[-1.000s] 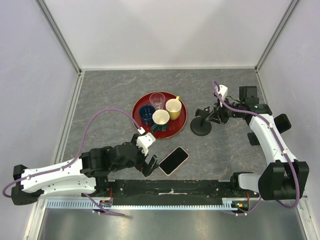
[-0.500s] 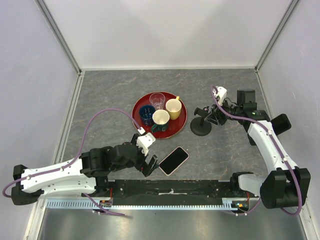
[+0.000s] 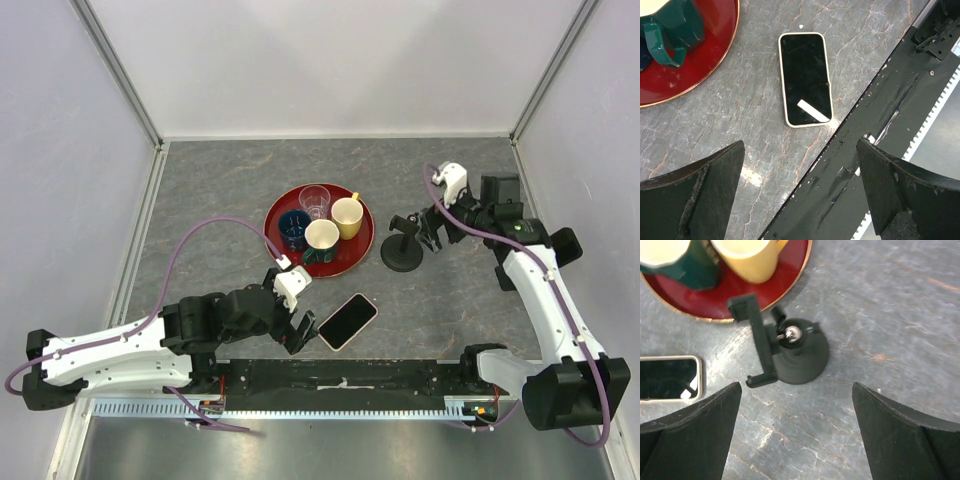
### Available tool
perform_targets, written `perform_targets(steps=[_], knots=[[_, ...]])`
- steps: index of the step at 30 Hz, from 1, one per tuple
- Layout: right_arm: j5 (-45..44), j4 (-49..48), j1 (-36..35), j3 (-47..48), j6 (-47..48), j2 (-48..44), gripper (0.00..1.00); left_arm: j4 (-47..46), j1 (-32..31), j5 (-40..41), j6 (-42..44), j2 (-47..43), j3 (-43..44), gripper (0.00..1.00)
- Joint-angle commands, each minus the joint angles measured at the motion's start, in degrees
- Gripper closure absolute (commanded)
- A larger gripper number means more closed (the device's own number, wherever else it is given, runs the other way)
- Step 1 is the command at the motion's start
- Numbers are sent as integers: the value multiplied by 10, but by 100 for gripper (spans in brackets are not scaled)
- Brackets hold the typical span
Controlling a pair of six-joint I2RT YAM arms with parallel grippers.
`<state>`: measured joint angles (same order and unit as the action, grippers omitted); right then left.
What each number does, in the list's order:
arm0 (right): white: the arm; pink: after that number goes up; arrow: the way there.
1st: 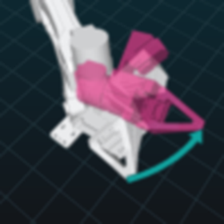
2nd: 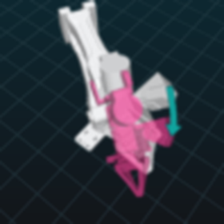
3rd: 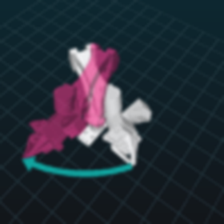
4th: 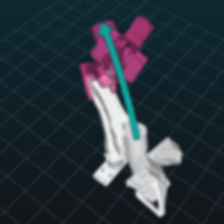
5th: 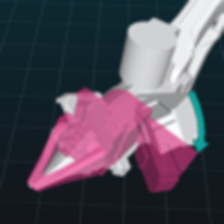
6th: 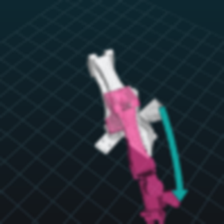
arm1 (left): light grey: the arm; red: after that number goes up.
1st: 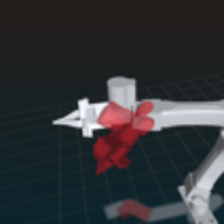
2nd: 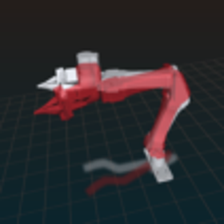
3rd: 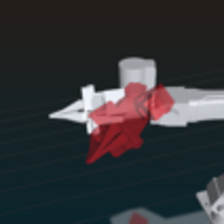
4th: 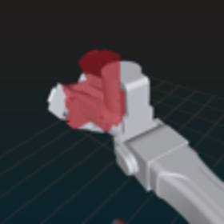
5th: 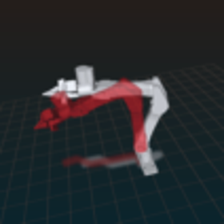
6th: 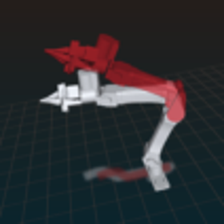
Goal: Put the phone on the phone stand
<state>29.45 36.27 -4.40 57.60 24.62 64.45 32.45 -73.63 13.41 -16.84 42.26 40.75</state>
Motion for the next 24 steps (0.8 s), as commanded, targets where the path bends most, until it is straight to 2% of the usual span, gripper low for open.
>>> perform_targets(steps=[1, 2, 3, 4, 6, 10, 11, 13, 15, 19, 21, 23, 24], knots=[[-168, -31, -4, 108, -137, -14, 2, -23, -2, 14, 15, -2, 6, 0], [-233, -29, -5, 172, -223, -4, 2, -22, -2, 18, 14, -2, 6, 0], [-289, -9, -5, 212, -368, 31, 2, -22, -1, 21, 13, 2, 5, 0], [-342, 54, -9, 251, -422, 53, 2, -22, -1, 28, 11, 4, 6, 0], [-383, 104, -32, 338, -513, 104, 2, -20, -2, 35, 8, 10, 6, 0], [-459, 99, -138, 378, -578, 123, 2, -19, -2, 39, 4, 12, 5, 0], [-513, 100, -157, 388, -598, 125, 2, -21, -1, 34, 3, 13, 3, 0], [-563, 129, -202, 407, -640, 140, 2, -33, -1, 7, 2, 30, 1, 0], [-598, 149, -228, 436, -638, 161, 2, -43, -2, -21, -4, 55, 3, 0], [-597, 176, -237, 418, -646, 156, 2, -48, -1, -100, -18, 169, 48, 0], [-609, 171, -236, 378, -640, 129, 2, -41, -2, -104, -12, 248, 72, 0], [-537, 153, -228, 344, -594, 97, 2, -11, 0, -102, 14, 300, 122, 0], [-511, 145, -228, 334, -555, 84, 2, 5, 0, -98, 23, 360, 144, 0]])
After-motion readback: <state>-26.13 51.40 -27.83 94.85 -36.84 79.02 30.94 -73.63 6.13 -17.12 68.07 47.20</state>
